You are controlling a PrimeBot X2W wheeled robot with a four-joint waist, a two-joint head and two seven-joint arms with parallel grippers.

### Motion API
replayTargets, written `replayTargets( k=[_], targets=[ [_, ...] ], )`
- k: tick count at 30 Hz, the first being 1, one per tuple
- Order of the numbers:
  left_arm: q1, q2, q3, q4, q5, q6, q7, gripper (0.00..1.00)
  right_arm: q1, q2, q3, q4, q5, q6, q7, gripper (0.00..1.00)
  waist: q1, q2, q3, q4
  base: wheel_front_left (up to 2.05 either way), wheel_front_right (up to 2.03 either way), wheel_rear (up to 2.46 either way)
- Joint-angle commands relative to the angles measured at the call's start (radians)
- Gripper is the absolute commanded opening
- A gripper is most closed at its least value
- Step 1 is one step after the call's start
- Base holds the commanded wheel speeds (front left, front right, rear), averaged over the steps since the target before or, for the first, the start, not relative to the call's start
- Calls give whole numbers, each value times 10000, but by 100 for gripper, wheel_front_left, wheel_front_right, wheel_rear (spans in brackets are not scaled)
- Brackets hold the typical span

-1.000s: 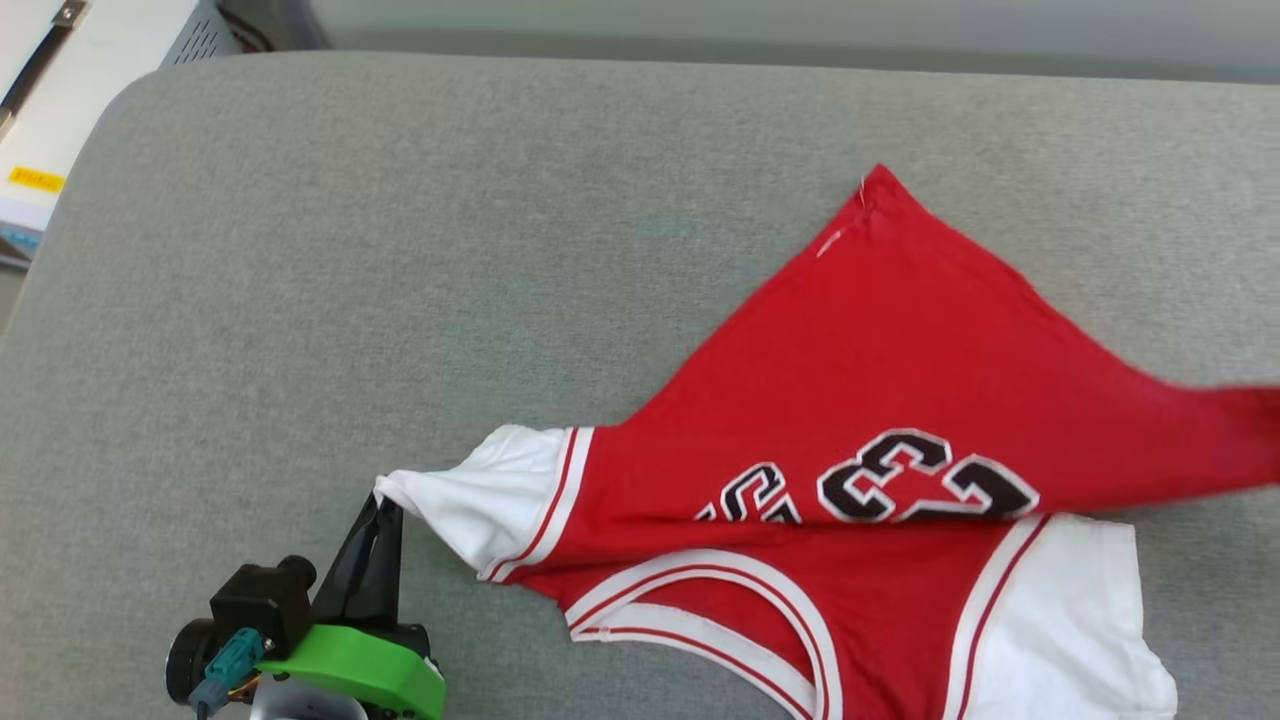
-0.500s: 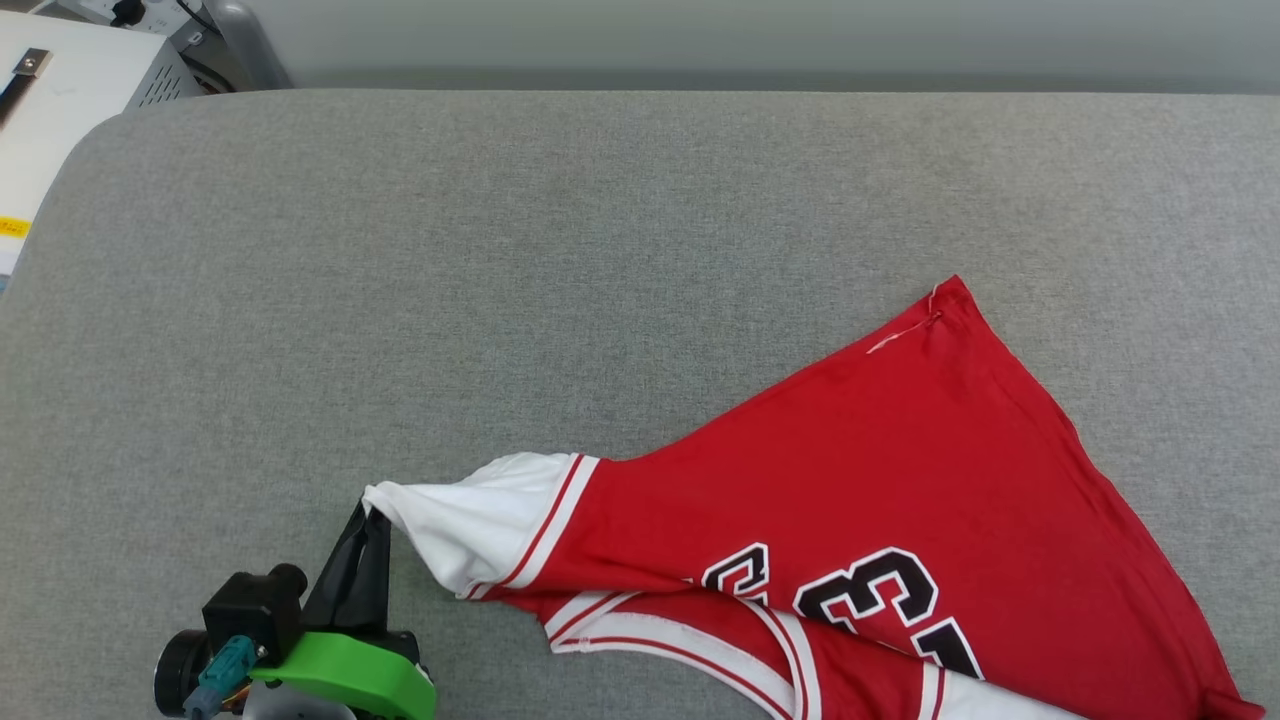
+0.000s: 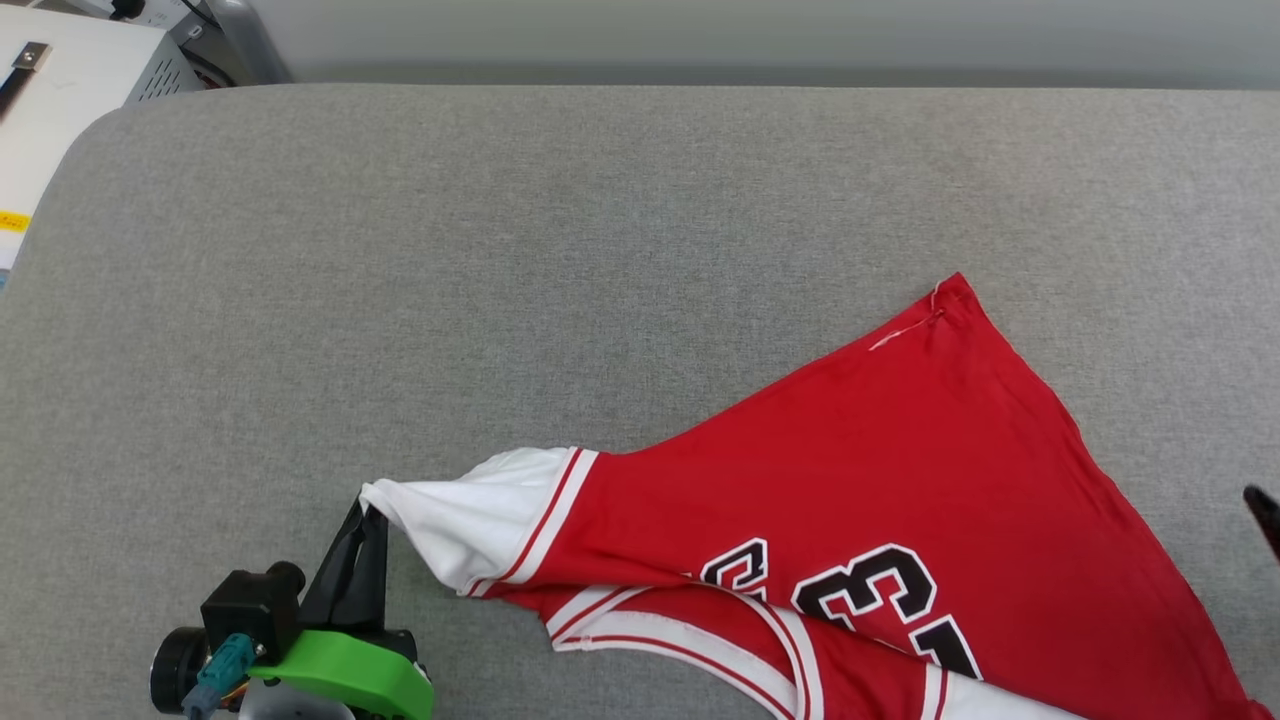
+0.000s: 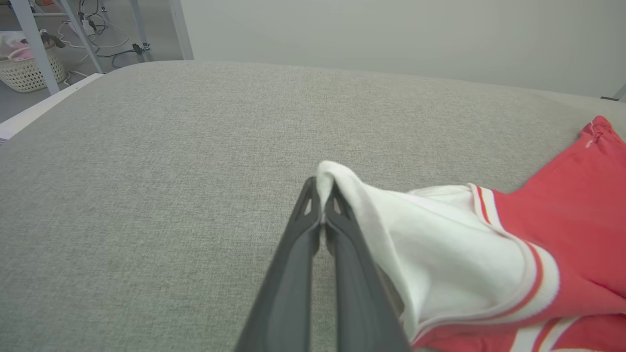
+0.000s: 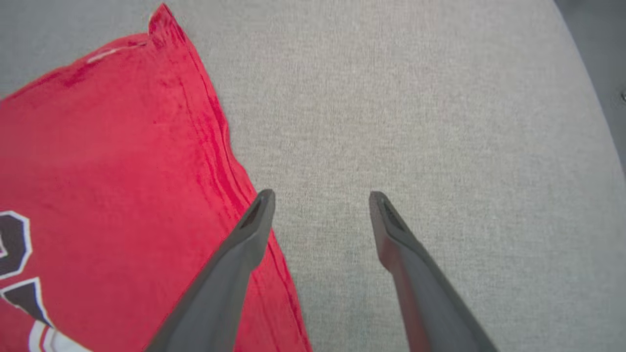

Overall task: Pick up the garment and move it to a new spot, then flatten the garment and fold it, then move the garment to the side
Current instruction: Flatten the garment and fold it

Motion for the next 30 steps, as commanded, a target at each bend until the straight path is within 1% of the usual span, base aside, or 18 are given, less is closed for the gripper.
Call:
replayTargets(
  k=[1, 4, 8, 11, 16, 19, 22, 26, 30],
  targets=[
    [-65, 51, -18, -57, -5, 60, -53, 0, -477, -163, -17, -287, -37, -9, 133, 100, 1, -1, 93, 107, 0, 0, 0],
    [-217, 29, -118, -98, 34, 47, -53, 0, -1304, -504, 181, -665, -109, -9, 448, 100, 1, -1, 272, 265, 0, 0, 0],
    [-458, -16, -238, -129, 68, 14, -54, 0, -2651, -1011, 936, -940, -88, -9, 1126, 100, 1, -1, 555, 463, 0, 0, 0],
    [-673, -65, -320, -154, 94, -20, -55, 0, -3758, -1390, 1854, -697, -139, -9, 1834, 100, 1, -1, 812, 645, 0, 0, 0],
    [-1036, -199, -410, -225, 149, -79, -57, 0, -5513, -1724, 3521, 164, 133, -9, 3079, 100, 1, -1, 1284, 976, 0, 0, 0],
    [-1198, -289, -442, -294, 190, -127, -57, 0, -6408, -1778, 4418, 719, 219, -9, 3543, 100, 1, -1, 1527, 1132, 0, 0, 0],
    [-1357, -403, -485, -383, 248, -178, -57, 0, -7323, -1639, 5209, 1474, 256, -9, 3746, 100, 1, -1, 1765, 1291, 0, 0, 0],
    [-1580, -547, -564, -448, 323, -256, -58, 0, -8159, -1393, 6039, 2507, 257, -9, 3706, 100, 1, -1, 2042, 1491, 0, 0, 0],
    [-1768, -655, -615, -442, 379, -332, -58, 0, -8651, -1235, 6799, 3498, 309, -9, 3431, 100, 1, -1, 2236, 1657, 0, 0, 0]
  ],
)
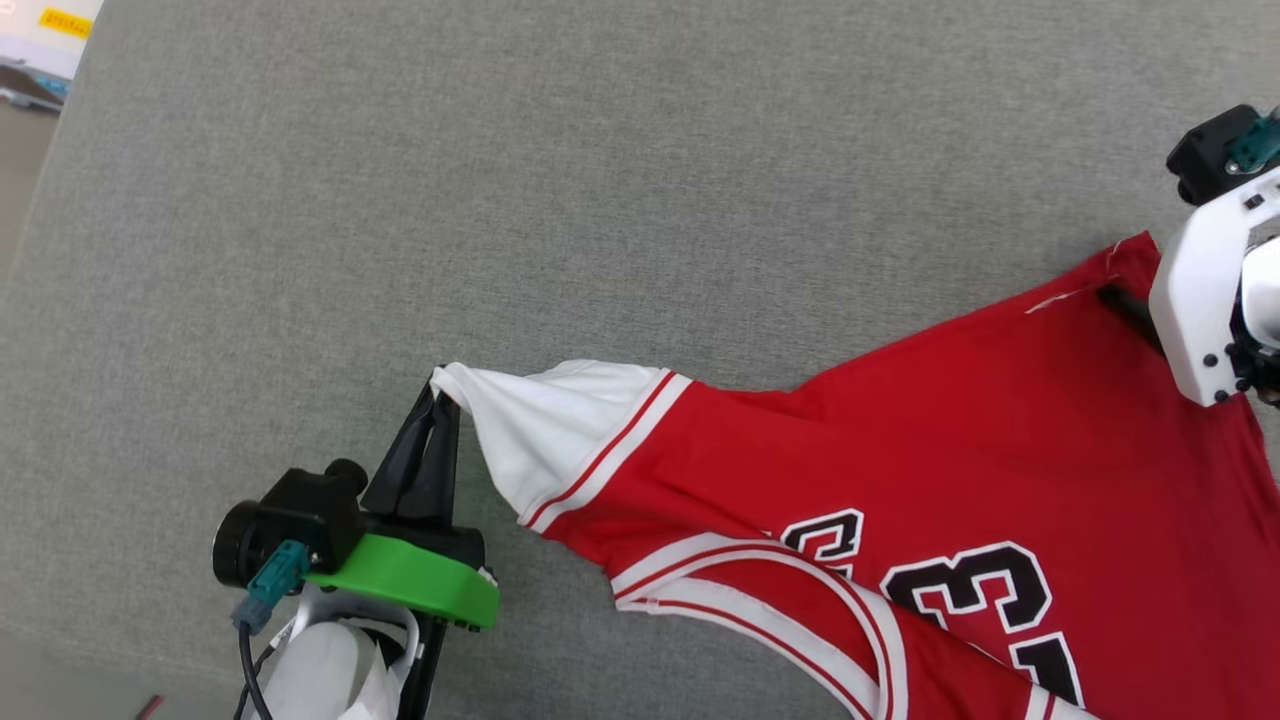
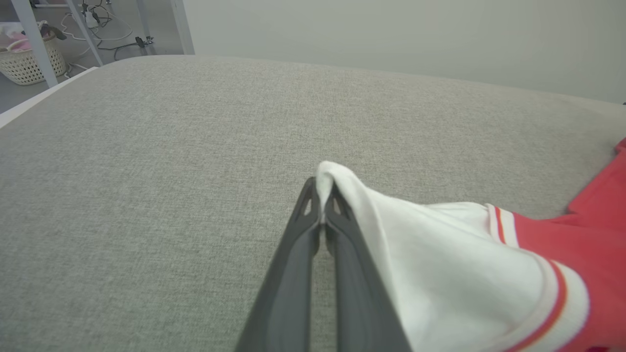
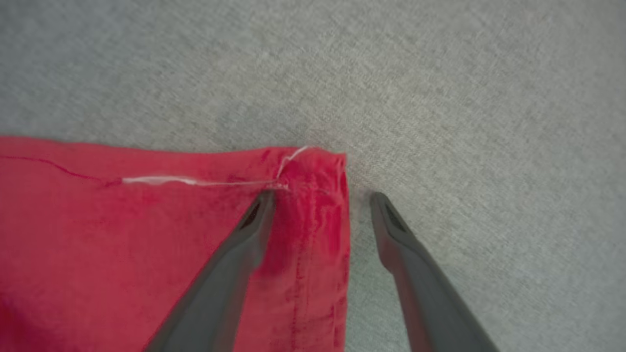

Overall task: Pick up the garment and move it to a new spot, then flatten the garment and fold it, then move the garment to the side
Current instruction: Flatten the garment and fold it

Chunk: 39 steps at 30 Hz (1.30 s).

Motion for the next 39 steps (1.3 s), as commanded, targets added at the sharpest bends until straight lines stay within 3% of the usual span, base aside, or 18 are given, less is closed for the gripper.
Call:
replayTargets(
  k=[1, 7, 8, 9, 23, 30, 39],
  targets=[
    [-203, -79, 1, -17, 62, -39, -58, 0, -180, 53, 161, 244, 66, -9, -206, 100, 0, 0, 217, 227, 0, 0, 0],
    [-222, -209, 44, 65, 141, -103, -58, 0, 162, -20, 1176, 1272, 553, -9, -571, 100, 0, 0, 240, 287, 0, 0, 0],
    [-213, -221, 58, 87, 151, -114, -58, 0, 166, -43, 1241, 1352, 640, -9, -770, 25, 0, 0, 219, 253, 0, 0, 0],
    [-202, -225, 72, 103, 162, -123, -58, 0, 153, -68, 1303, 1387, 694, -9, -929, 0, 0, 0, 195, 220, 0, 0, 0],
    [-254, 361, 274, 9, 456, -217, -58, 0, -254, -548, 1206, 615, 1149, -9, -4053, 0, 0, 0, -1523, -529, 0, 0, 0],
    [-1264, 943, 385, -560, 311, -249, 90, 0, -106, -857, 335, -395, 1313, -9, -5326, 0, 0, 0, -2179, -916, 0, 0, 0],
    [-3677, 1836, 305, -1522, 234, -277, 873, 0, -50, -721, -1117, -1675, 1007, -9, -5869, 0, 0, 0, -2365, -1367, 0, 0, 0]
  ],
)
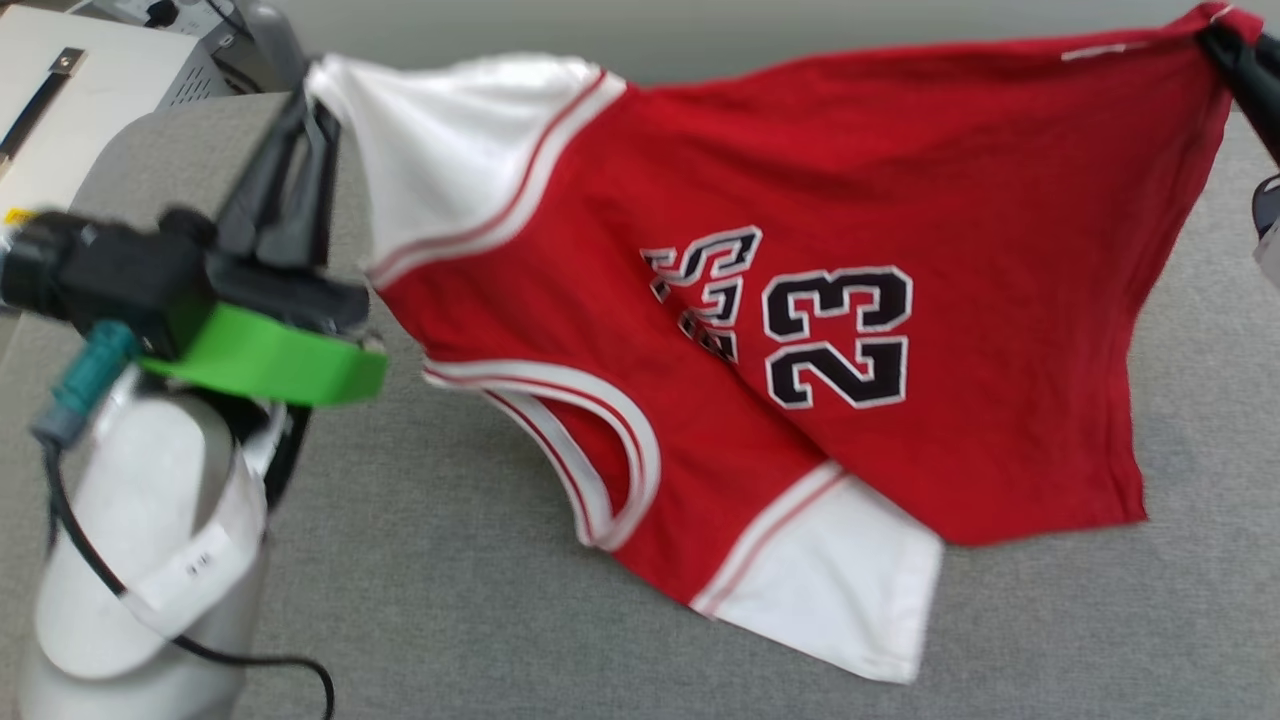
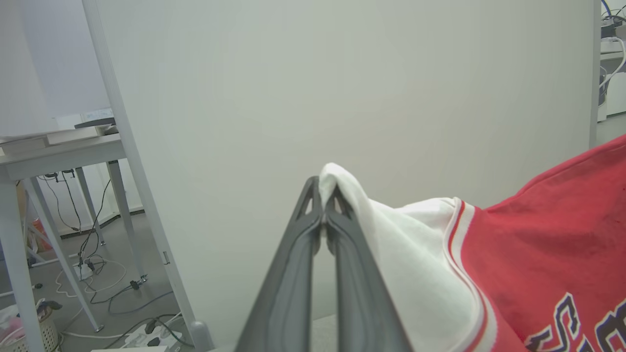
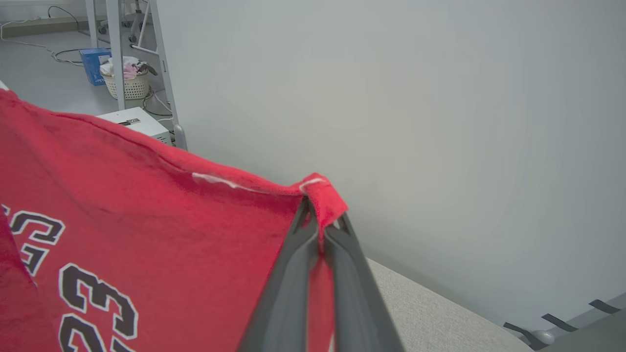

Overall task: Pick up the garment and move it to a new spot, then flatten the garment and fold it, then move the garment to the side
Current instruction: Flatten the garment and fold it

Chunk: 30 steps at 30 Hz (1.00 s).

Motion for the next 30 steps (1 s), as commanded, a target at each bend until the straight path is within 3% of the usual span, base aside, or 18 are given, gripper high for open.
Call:
replayTargets(
  k=[1, 11, 17, 23, 30],
  targets=[
    [-600, 182, -1, -116, -113, -15, 101, 0, 40, 100, -203, -184, -149, -7, -36, 0, 0, 0, -74, -193, 0, 0, 0],
    [-4073, 875, -772, -60, -388, -28, 778, 0, -563, 675, -1631, -1293, -670, -7, 459, 0, 0, 0, 402, -509, 0, 0, 0],
    [-6035, 1118, -1213, 407, -742, -29, 1028, 0, -1419, 1094, -2075, -1557, -1147, -7, 777, 0, 0, 0, 1320, -681, 0, 0, 0],
    [-8485, 1591, -1615, 1029, -954, -29, 1179, 0, -3375, 1492, -2165, -1074, -1991, -7, 759, 0, 0, 0, 2666, -910, 0, 0, 0],
    [-11841, 2045, -2550, 2374, -1182, -30, 1032, 0, -6344, 2207, -2091, 483, -2826, -7, 354, 0, 0, 0, 3966, -1121, 0, 0, 0]
  ],
)
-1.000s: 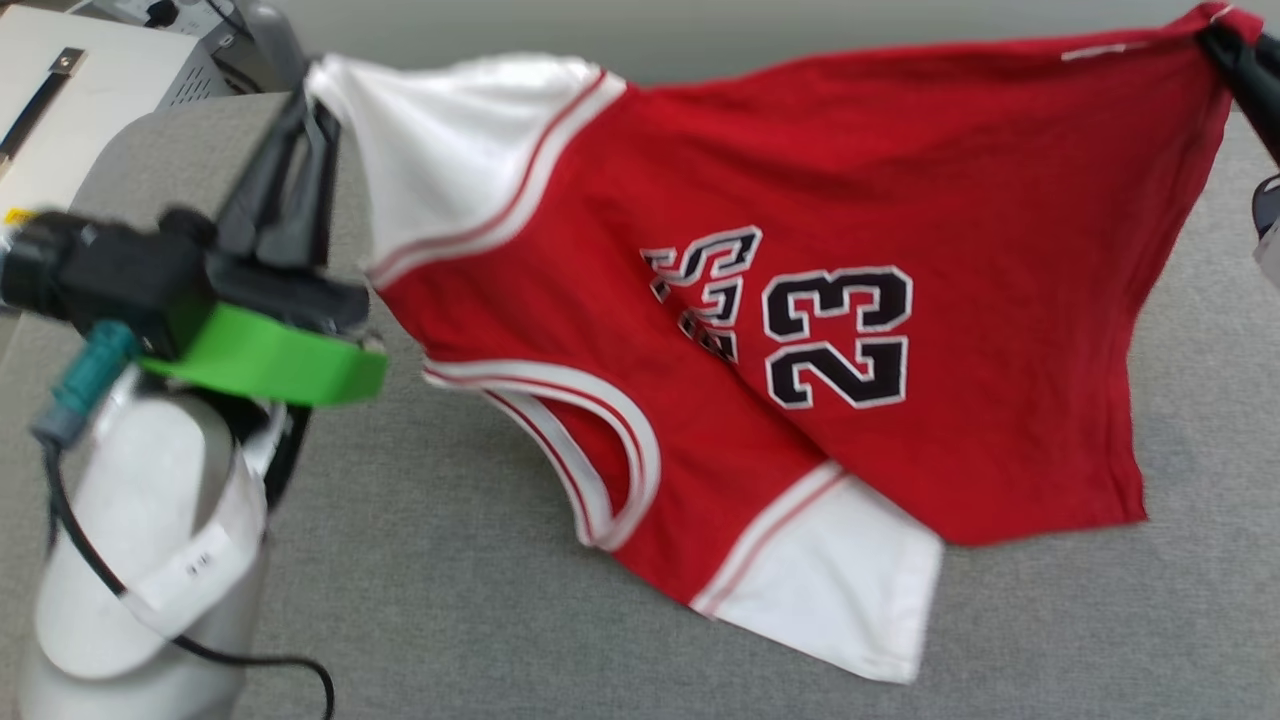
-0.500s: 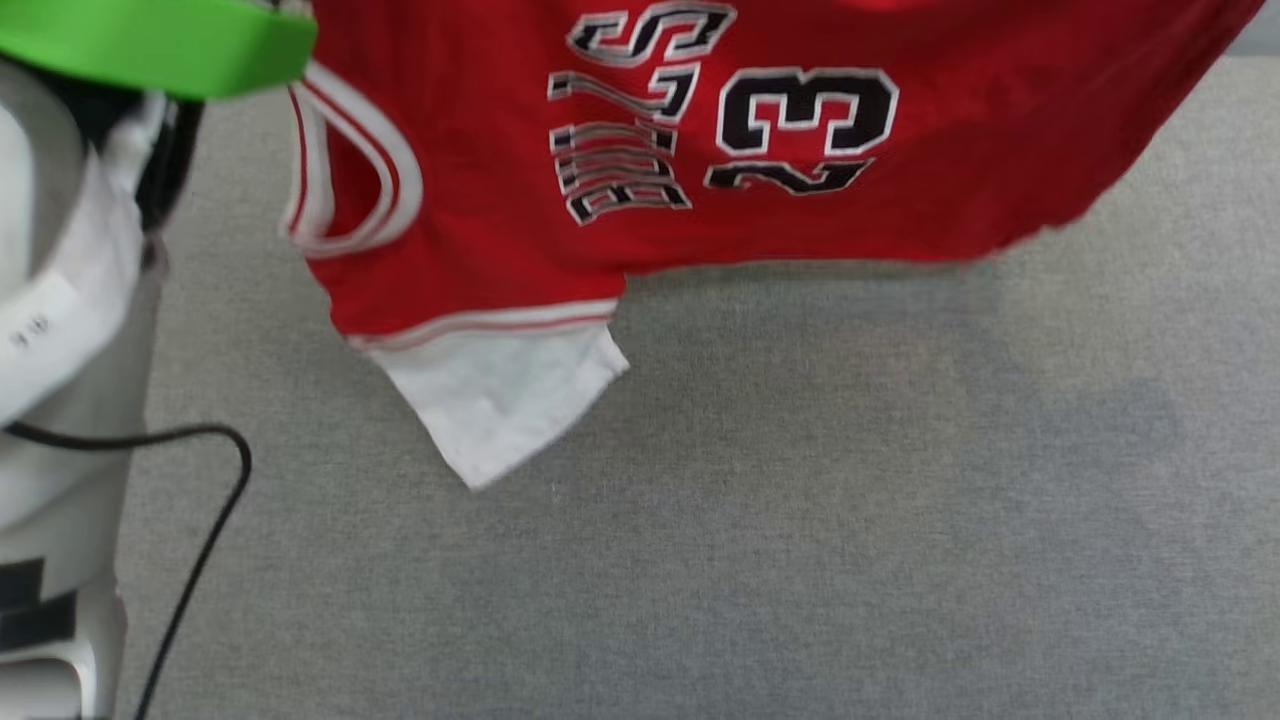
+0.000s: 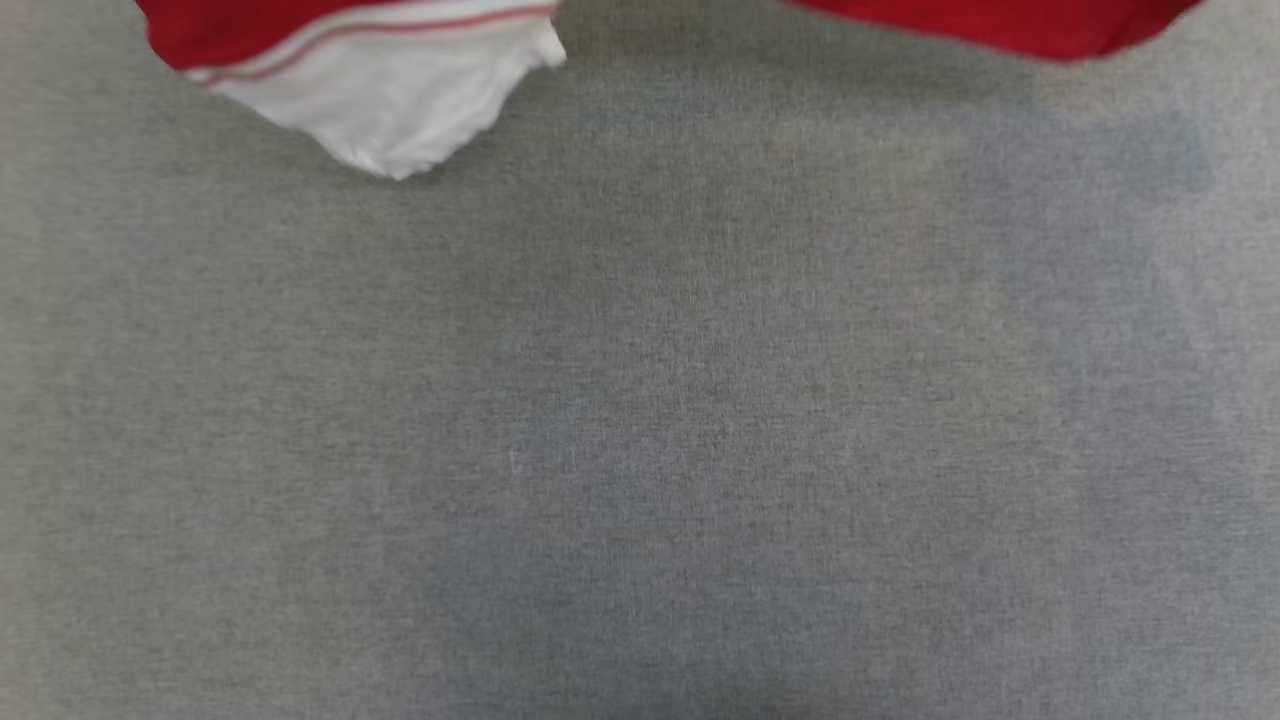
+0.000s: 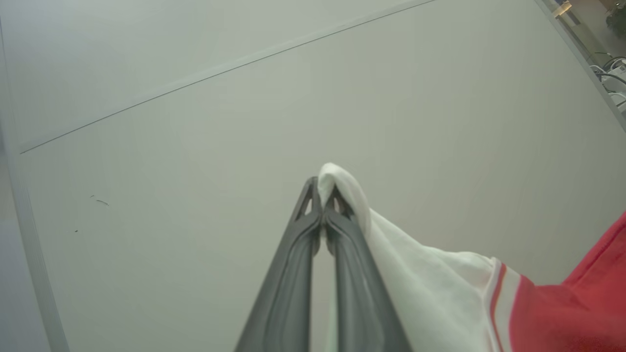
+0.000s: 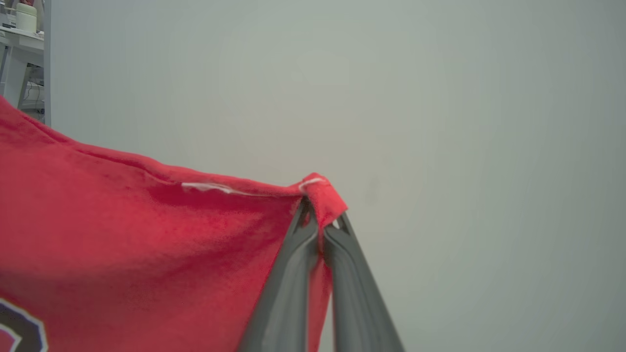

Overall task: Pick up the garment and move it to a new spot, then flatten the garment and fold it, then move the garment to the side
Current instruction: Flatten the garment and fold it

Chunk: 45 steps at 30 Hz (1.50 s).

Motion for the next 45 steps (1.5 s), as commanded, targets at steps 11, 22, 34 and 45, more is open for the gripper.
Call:
replayTargets(
  k=[11, 22, 34, 45],
  targets=[
    [-3730, -108, -1222, 2712, -571, -26, -891, 0, -3678, 488, 475, 3131, -1064, -7, -1509, 0, -2, 0, 1686, -371, 0, 0, 0],
    [-4140, -123, -2451, 4523, -1226, -26, -1717, 0, -4279, 848, 1681, 5418, -833, -7, -2688, 0, -2, 0, 2144, -458, 0, 0, 0],
    [-1315, 290, -2461, 4285, -1539, 20, -1971, 0, -2445, 1318, 3386, 6551, 329, -7, -3897, 0, -2, 0, 1624, -351, 0, 0, 0],
    [3665, 772, -1476, 1931, -1413, 508, -1975, 0, 493, 617, 5192, 5952, 1747, -7, -4185, 0, -2, 0, -283, -81, 0, 0, 0]
  ],
)
